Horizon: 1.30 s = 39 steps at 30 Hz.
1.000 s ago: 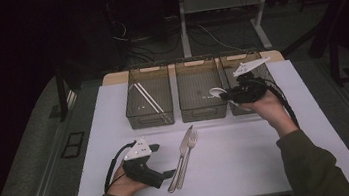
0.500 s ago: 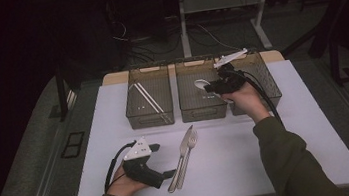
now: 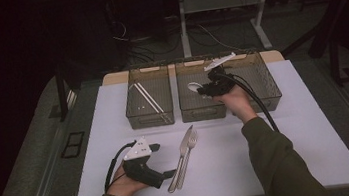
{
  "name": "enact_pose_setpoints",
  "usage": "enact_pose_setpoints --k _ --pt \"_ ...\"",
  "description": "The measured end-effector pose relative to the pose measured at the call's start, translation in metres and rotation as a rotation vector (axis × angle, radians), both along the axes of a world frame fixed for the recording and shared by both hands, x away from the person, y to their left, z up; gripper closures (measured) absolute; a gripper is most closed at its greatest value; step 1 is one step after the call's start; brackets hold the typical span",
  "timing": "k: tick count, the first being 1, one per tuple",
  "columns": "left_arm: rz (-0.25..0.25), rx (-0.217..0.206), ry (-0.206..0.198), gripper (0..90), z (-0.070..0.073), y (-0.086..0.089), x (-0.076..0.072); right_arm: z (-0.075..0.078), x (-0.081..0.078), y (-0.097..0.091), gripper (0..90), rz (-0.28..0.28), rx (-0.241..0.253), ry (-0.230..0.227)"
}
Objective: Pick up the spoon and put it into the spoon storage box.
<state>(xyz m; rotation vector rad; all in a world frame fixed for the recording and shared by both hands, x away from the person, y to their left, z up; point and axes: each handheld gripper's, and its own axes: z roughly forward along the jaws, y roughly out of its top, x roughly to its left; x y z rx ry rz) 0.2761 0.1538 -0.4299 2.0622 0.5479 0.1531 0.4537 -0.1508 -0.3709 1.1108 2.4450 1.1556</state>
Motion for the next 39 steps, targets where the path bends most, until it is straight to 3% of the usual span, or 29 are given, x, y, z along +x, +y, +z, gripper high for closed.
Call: enact_pose_setpoints --k 5,9,18,27,32,39 --pt "-0.001 0.001 -0.002 0.0 0.000 0.000 0.000 -0.007 0.001 0.003 78.8 0.004 -0.018 0.031" --pt "-0.001 0.001 -0.003 0.0 0.000 0.000 0.000 -0.009 0.001 0.004 70.7 0.009 -0.029 0.052" --pt "0.000 0.003 -0.001 0.0 0.000 0.000 0.000 -0.006 -0.008 0.000 50.2 -0.006 0.023 0.037" --pt "0.017 0.013 0.010 0.0 -0.002 -0.001 0.000 0.000 -0.032 -0.016 39.3 0.000 0.105 -0.005" --pt "0.014 0.031 0.004 0.0 -0.002 0.000 0.001 0.006 -0.049 -0.032 36.6 0.005 0.129 -0.045" --pt "0.022 0.049 0.007 0.0 -0.002 0.000 0.001 0.007 -0.080 -0.055 34.3 0.001 0.154 -0.053"
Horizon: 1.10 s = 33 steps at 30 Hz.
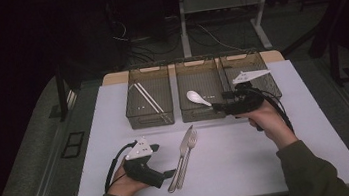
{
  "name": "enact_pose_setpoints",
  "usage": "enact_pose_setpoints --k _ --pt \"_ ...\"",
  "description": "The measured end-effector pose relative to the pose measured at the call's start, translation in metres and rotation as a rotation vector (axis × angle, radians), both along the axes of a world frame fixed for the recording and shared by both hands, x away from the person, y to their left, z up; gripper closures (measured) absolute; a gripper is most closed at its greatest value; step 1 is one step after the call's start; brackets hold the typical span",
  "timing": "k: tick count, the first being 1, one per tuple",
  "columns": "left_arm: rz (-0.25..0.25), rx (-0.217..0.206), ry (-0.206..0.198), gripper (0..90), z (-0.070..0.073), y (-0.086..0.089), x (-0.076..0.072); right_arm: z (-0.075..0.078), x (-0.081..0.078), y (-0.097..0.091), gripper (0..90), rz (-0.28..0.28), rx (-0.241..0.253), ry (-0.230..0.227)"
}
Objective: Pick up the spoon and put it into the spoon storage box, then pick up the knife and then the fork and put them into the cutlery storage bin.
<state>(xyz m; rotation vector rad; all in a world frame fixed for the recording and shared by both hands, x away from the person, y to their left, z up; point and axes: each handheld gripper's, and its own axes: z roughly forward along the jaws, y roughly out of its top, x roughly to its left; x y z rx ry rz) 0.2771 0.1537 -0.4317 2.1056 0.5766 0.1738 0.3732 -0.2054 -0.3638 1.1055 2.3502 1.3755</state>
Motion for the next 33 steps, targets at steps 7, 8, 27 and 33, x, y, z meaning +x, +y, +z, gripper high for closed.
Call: enact_pose_setpoints --k 7,8,27,33 --pt "0.014 0.007 0.003 0.0 0.000 0.000 0.000 -0.010 -0.034 -0.024 32.2 0.023 0.017 -0.015" --pt "0.018 0.007 0.002 0.0 0.000 0.000 0.000 -0.011 -0.038 -0.028 31.4 0.022 0.003 -0.018" --pt "0.061 0.003 0.022 36.1 0.005 -0.002 0.000 -0.053 -0.104 -0.084 29.1 -0.018 -0.029 0.021" --pt "0.095 0.018 -0.003 65.3 0.008 -0.012 0.014 -0.064 -0.124 -0.094 29.1 -0.016 -0.034 0.042"
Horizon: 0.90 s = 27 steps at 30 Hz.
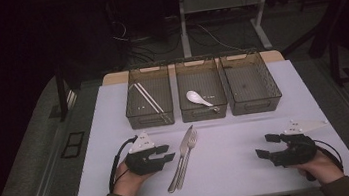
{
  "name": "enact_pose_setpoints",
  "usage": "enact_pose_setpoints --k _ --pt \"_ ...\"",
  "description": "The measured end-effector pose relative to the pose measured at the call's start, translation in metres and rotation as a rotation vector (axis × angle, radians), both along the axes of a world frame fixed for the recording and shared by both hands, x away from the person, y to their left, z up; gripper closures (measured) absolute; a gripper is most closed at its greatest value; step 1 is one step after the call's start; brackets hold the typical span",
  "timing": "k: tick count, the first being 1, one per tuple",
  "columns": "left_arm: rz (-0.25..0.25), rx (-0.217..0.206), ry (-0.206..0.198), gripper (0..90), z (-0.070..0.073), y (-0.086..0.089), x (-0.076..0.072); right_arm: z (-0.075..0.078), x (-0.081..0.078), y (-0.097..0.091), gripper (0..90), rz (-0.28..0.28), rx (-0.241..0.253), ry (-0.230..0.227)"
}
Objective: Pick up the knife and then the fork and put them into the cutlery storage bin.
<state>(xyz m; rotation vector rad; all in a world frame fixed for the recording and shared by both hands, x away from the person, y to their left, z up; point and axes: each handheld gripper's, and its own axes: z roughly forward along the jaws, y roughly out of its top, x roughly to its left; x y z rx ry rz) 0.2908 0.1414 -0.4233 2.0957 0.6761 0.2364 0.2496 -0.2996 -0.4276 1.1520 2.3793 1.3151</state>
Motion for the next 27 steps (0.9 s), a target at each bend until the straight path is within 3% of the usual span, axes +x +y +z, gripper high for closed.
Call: enact_pose_setpoints --k 3,6,12,19,23,27 --pt "0.018 0.022 -0.015 78.8 0.000 -0.010 0.012 -0.004 -0.008 -0.004 29.0 -0.005 0.000 0.014" --pt "0.033 0.027 -0.006 88.5 -0.002 -0.020 0.025 -0.005 -0.011 -0.005 29.0 -0.002 -0.010 0.017" --pt "0.045 0.068 -0.003 89.0 -0.009 -0.049 0.054 -0.006 -0.008 -0.004 29.1 -0.006 -0.017 0.013" --pt "0.067 0.147 -0.002 89.0 -0.021 -0.081 0.071 -0.005 -0.007 -0.005 29.0 -0.018 -0.017 0.001" --pt "0.075 0.134 0.011 89.0 -0.025 -0.087 0.076 -0.005 -0.008 -0.005 29.1 -0.018 -0.013 0.000" --pt "0.052 0.116 0.022 89.0 -0.026 -0.091 0.075 -0.005 -0.007 -0.005 29.1 -0.018 -0.014 0.000"
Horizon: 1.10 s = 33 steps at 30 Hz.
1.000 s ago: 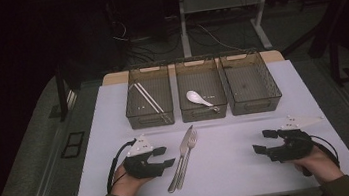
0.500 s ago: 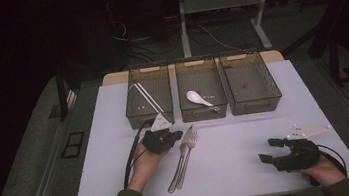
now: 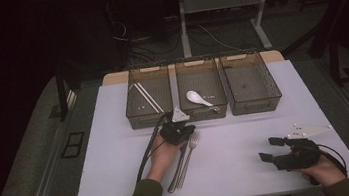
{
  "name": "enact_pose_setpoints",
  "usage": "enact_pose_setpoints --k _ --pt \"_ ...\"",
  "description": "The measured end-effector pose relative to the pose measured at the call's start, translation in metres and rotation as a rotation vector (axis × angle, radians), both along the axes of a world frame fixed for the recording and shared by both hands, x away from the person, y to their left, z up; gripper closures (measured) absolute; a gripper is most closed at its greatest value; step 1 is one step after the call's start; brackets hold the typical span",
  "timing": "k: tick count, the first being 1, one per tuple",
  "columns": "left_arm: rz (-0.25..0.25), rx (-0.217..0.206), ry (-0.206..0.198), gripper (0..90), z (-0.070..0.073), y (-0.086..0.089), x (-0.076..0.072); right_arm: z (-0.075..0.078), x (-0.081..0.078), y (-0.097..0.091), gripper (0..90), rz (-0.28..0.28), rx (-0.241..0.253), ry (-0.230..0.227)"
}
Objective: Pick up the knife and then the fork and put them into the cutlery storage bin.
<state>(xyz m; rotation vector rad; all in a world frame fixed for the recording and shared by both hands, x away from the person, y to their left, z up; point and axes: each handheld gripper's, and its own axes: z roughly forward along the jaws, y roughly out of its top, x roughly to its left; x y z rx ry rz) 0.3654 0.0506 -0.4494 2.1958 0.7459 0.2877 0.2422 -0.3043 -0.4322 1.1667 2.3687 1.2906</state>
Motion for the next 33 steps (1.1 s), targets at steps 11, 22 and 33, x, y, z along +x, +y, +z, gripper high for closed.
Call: enact_pose_setpoints --k 11,22,33 --pt "-0.087 -0.029 0.031 89.0 0.000 -0.021 -0.011 0.000 0.000 0.000 29.1 -0.002 0.003 -0.003" --pt "-0.192 -0.029 0.047 89.1 -0.001 -0.046 -0.025 0.000 0.001 -0.002 29.1 -0.010 0.009 -0.004" --pt "-0.179 -0.001 0.049 76.5 0.010 -0.048 -0.038 0.001 0.000 -0.002 29.1 -0.006 0.005 -0.008"
